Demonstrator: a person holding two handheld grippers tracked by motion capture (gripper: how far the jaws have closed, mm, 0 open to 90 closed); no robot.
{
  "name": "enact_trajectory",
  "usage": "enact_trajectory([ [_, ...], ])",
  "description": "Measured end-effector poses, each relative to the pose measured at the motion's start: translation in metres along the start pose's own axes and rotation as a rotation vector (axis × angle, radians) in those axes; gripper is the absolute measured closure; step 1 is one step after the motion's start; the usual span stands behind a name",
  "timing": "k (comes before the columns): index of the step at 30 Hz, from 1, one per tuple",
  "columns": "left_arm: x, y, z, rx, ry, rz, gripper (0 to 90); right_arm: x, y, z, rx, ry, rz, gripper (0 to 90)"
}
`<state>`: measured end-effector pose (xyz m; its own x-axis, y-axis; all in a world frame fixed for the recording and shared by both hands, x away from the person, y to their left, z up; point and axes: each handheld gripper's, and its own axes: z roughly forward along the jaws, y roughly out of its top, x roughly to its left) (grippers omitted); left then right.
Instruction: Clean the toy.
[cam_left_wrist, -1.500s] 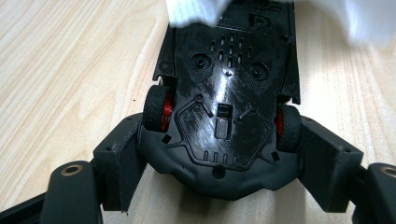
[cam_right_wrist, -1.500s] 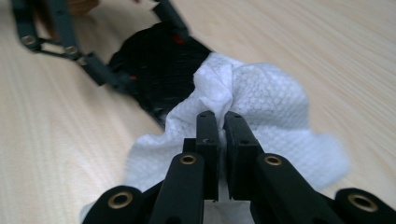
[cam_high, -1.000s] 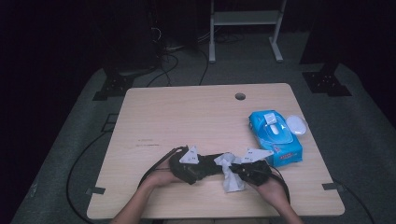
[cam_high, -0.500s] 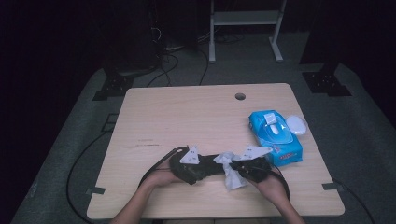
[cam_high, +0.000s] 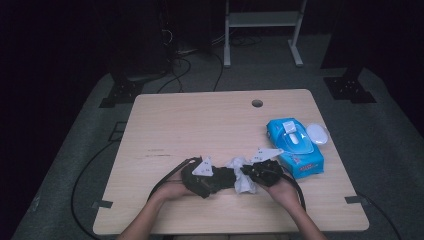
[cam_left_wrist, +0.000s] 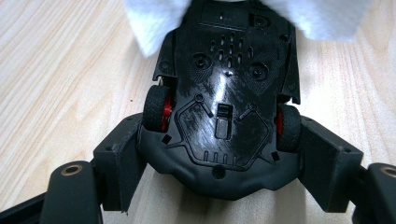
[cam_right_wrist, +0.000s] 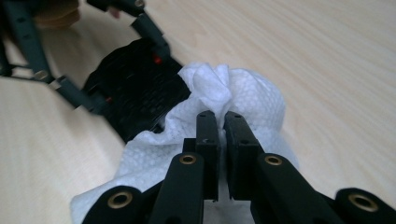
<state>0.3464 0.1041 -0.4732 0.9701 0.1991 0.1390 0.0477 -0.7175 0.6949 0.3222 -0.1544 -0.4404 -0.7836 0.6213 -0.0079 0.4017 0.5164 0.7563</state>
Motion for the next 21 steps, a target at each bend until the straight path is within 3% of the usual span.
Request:
enact_trajectory([
  [4, 0.001, -0.001, 0.000, -0.002, 0.005, -0.011, 24.2, 0.006, -0.008, -0.009, 0.009, 0.043, 0.000, 84.4],
  [9, 0.001, 0.000, 0.001, -0.007, 0.010, -0.018, 24.2, 0.008, -0.016, -0.011, 0.023, 0.052, -0.005, 84.5],
  [11, 0.002, -0.001, 0.000, -0.004, 0.007, -0.022, 24.2, 0.007, -0.018, -0.011, 0.017, 0.060, 0.014, 84.5],
  [21, 0.007, -0.001, -0.005, -0.040, -0.041, -0.125, 21.1, 0.008, -0.023, -0.011, -0.003, 0.057, 0.014, 84.4],
])
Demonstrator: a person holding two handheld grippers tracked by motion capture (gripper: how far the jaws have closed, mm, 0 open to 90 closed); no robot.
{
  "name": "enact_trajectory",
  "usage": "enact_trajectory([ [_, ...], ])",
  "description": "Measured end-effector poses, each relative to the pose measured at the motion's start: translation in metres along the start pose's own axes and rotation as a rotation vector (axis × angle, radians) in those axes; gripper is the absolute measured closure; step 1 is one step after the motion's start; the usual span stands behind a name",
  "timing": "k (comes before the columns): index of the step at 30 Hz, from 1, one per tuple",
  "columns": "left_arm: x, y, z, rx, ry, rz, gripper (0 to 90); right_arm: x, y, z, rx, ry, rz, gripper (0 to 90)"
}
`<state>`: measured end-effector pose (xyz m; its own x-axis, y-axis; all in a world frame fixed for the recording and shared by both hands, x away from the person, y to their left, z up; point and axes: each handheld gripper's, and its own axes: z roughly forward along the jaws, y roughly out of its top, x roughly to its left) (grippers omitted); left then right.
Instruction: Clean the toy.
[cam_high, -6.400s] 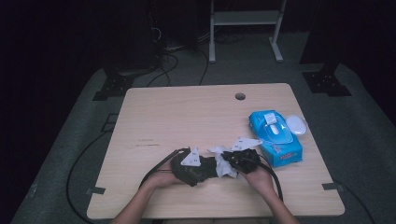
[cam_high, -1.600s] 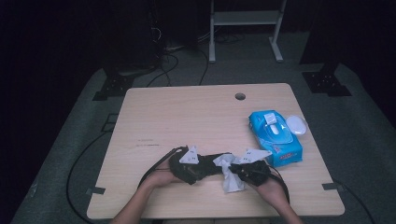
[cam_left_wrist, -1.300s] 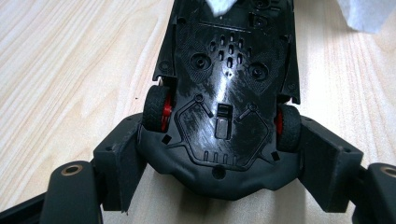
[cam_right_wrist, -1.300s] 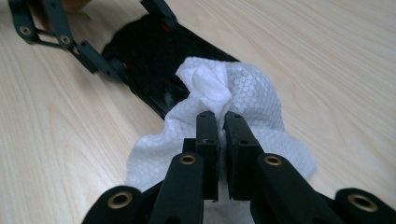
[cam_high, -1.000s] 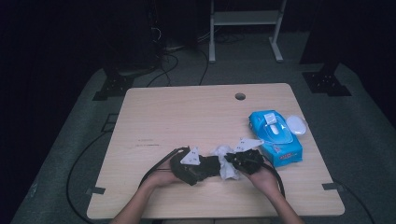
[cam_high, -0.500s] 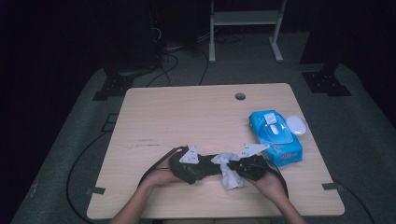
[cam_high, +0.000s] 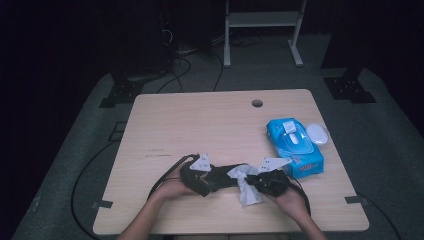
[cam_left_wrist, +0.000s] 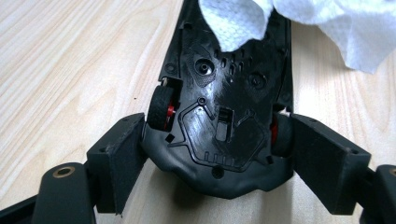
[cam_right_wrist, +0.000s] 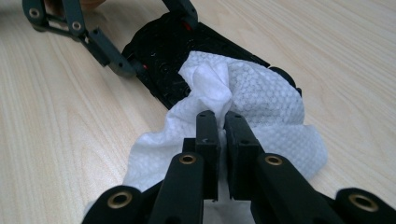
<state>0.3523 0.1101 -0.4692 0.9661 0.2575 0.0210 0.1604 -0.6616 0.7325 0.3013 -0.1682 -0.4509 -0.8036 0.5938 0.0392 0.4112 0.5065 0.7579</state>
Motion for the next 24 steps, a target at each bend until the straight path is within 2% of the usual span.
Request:
enact_trajectory([
  [6, 0.003, -0.001, -0.003, -0.018, -0.021, -0.036, 21.3, 0.001, -0.001, 0.000, -0.008, -0.007, -0.008, 84.4],
  [12, 0.009, -0.003, -0.003, -0.027, -0.063, -0.103, 22.2, 0.002, -0.003, 0.000, -0.017, -0.007, -0.015, 84.5],
  [17, 0.011, -0.003, -0.001, -0.033, -0.080, -0.136, 23.3, 0.005, -0.003, 0.000, -0.014, -0.015, -0.028, 84.6],
  [20, 0.015, -0.005, 0.000, -0.025, -0.109, -0.191, 23.9, 0.006, -0.004, -0.001, -0.018, -0.020, -0.042, 84.6],
  [24, 0.019, -0.007, -0.001, -0.025, -0.121, -0.225, 25.4, 0.007, -0.006, -0.002, -0.027, -0.024, -0.042, 84.8],
])
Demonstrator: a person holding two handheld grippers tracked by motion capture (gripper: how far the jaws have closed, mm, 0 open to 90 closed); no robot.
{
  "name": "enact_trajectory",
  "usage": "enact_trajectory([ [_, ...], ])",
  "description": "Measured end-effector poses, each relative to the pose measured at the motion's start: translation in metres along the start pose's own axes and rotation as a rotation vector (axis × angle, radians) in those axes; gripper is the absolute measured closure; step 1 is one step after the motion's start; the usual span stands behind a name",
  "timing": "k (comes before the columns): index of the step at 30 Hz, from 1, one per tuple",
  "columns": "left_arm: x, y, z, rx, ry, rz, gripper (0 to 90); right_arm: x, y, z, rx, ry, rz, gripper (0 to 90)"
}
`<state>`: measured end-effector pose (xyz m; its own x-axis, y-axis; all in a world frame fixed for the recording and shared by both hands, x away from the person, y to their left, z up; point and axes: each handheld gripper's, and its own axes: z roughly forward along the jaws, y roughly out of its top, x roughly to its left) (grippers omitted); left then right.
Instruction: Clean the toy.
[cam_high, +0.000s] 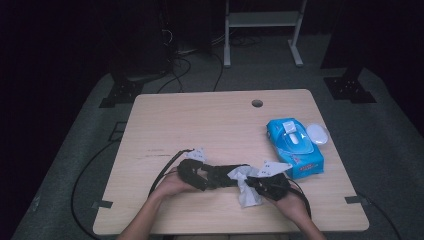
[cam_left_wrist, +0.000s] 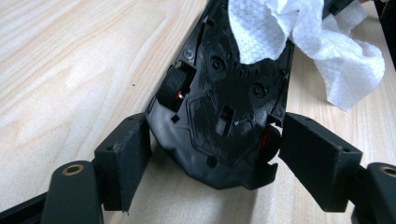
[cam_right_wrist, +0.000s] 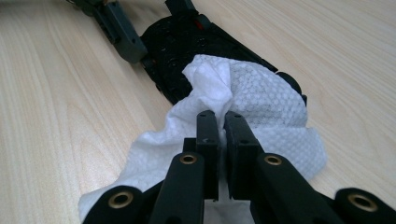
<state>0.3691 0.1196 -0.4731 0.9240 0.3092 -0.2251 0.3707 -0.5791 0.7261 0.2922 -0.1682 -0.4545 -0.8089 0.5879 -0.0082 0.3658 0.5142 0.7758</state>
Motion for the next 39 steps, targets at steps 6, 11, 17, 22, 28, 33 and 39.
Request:
enact_trajectory([
  [6, 0.0025, -0.0002, 0.0006, -0.001, -0.014, -0.026, 27.8, 0.0002, -0.0018, -0.0004, -0.012, -0.001, -0.001, 84.9],
  [11, 0.0011, 0.0014, 0.0025, -0.003, 0.004, -0.016, 27.3, -0.0001, -0.0013, -0.0002, -0.009, 0.001, 0.004, 84.9],
  [17, 0.0015, 0.0017, 0.0030, -0.004, 0.001, -0.029, 27.3, 0.0001, -0.0019, -0.0005, -0.012, 0.002, 0.004, 84.9],
  [22, 0.0018, 0.0021, 0.0050, -0.017, 0.001, -0.062, 27.7, -0.0008, -0.0034, -0.0011, -0.018, 0.006, -0.001, 84.9],
  [28, 0.0040, 0.0032, 0.0059, -0.028, -0.013, -0.095, 28.5, -0.0012, -0.0041, -0.0019, -0.019, 0.010, -0.007, 85.0],
  [33, 0.0057, 0.0022, 0.0062, -0.040, -0.019, -0.108, 29.2, -0.0011, -0.0043, -0.0020, -0.019, 0.009, -0.016, 85.0],
  [39, 0.0018, 0.0008, 0.0053, -0.049, -0.001, -0.095, 30.8, 0.0006, -0.0060, -0.0027, -0.025, 0.006, -0.024, 85.0],
])
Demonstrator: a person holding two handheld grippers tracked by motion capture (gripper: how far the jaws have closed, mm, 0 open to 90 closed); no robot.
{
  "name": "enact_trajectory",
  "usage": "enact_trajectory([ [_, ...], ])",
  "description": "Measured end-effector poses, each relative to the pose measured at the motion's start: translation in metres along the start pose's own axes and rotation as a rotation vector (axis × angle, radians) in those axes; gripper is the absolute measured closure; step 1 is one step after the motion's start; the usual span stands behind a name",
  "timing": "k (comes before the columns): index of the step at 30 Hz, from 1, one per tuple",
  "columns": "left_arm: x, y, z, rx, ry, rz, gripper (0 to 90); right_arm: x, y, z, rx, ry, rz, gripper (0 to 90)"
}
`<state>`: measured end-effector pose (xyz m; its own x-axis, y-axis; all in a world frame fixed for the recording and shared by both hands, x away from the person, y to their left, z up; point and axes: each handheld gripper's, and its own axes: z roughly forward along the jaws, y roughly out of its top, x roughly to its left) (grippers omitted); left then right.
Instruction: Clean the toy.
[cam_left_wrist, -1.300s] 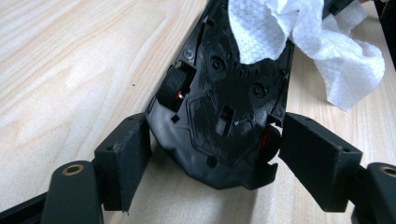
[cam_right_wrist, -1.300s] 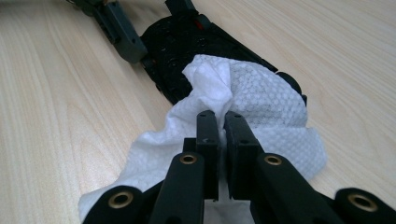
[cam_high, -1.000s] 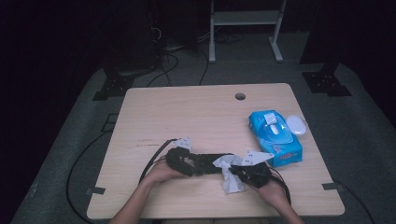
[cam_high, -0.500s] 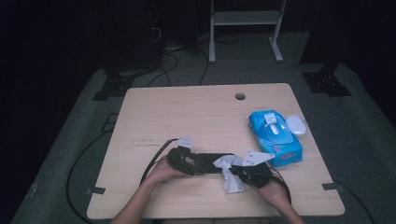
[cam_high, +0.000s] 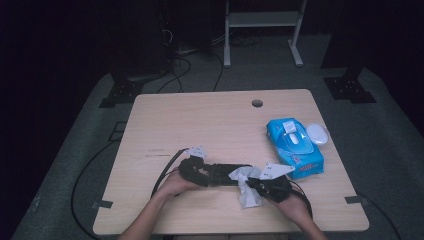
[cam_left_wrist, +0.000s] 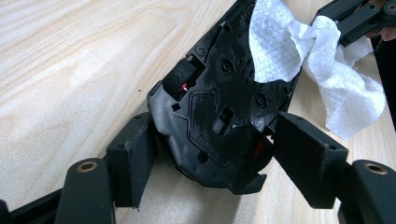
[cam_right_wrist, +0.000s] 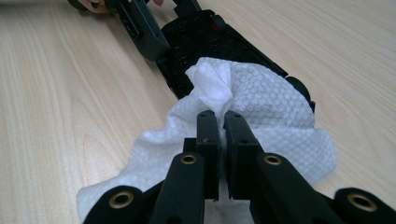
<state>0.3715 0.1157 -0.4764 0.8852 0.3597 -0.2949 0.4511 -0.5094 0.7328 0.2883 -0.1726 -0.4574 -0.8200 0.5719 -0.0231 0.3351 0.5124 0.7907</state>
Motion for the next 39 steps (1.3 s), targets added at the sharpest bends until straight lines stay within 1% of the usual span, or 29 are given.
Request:
enact_trajectory([
  [2, -0.0010, 0.0003, -0.0001, 0.001, 0.005, 0.012, 31.0, 0.0003, -0.0008, -0.0003, -0.005, -0.001, -0.006, 85.0],
  [5, -0.0024, 0.0003, 0.0004, -0.008, 0.008, 0.019, 31.3, 0.0010, -0.0021, -0.0012, -0.011, 0.003, 0.004, 85.0],
  [9, -0.0030, 0.0004, -0.0002, -0.009, 0.010, 0.031, 31.6, 0.0006, -0.0031, -0.0019, -0.014, 0.010, 0.008, 85.0],
  [16, -0.0036, 0.0001, -0.0027, -0.012, 0.004, 0.043, 32.6, 0.0001, -0.0039, -0.0024, -0.013, 0.026, 0.025, 85.1],
  [17, -0.0035, -0.0001, -0.0033, -0.020, 0.003, 0.041, 32.9, -0.0001, -0.0041, -0.0025, -0.014, 0.029, 0.028, 85.1],
  [18, -0.0033, -0.0004, -0.0049, -0.036, 0.004, 0.032, 35.0, -0.0001, -0.0042, -0.0026, -0.014, 0.033, 0.030, 85.2],
  [19, -0.0029, -0.0007, -0.0071, -0.051, 0.012, 0.037, 38.7, -0.0001, -0.0043, -0.0027, -0.012, 0.039, 0.030, 85.2],
  [20, -0.0024, -0.0009, -0.0086, -0.063, 0.008, 0.042, 44.3, 0.0003, -0.0046, -0.0029, -0.009, 0.037, 0.028, 85.2],
  [21, -0.0029, -0.0007, -0.0090, -0.067, 0.007, 0.042, 45.7, 0.0001, -0.0050, -0.0029, -0.008, 0.040, 0.028, 85.2],
  [27, -0.0026, -0.0005, -0.0081, -0.068, 0.009, 0.049, 45.9, -0.0028, -0.0054, -0.0033, -0.006, 0.040, 0.042, 85.1],
  [31, -0.0022, -0.0004, -0.0073, -0.076, 0.008, 0.040, 46.0, -0.0029, -0.0056, -0.0034, -0.004, 0.044, 0.048, 85.1],
  [33, -0.0024, -0.0002, -0.0068, -0.080, 0.014, 0.039, 45.9, -0.0029, -0.0057, -0.0035, -0.003, 0.046, 0.051, 85.2],
  [36, -0.0022, 0.0009, -0.0061, -0.082, 0.021, 0.042, 44.3, -0.0034, -0.0058, -0.0034, -0.001, 0.044, 0.050, 85.2],
  [38, -0.0027, 0.0010, -0.0045, -0.066, 0.025, 0.048, 42.1, -0.0037, -0.0058, -0.0033, -0.001, 0.045, 0.051, 85.3],
  [39, -0.0026, 0.0010, -0.0036, -0.068, 0.025, 0.047, 41.1, -0.0037, -0.0058, -0.0032, -0.001, 0.044, 0.052, 85.3],
])
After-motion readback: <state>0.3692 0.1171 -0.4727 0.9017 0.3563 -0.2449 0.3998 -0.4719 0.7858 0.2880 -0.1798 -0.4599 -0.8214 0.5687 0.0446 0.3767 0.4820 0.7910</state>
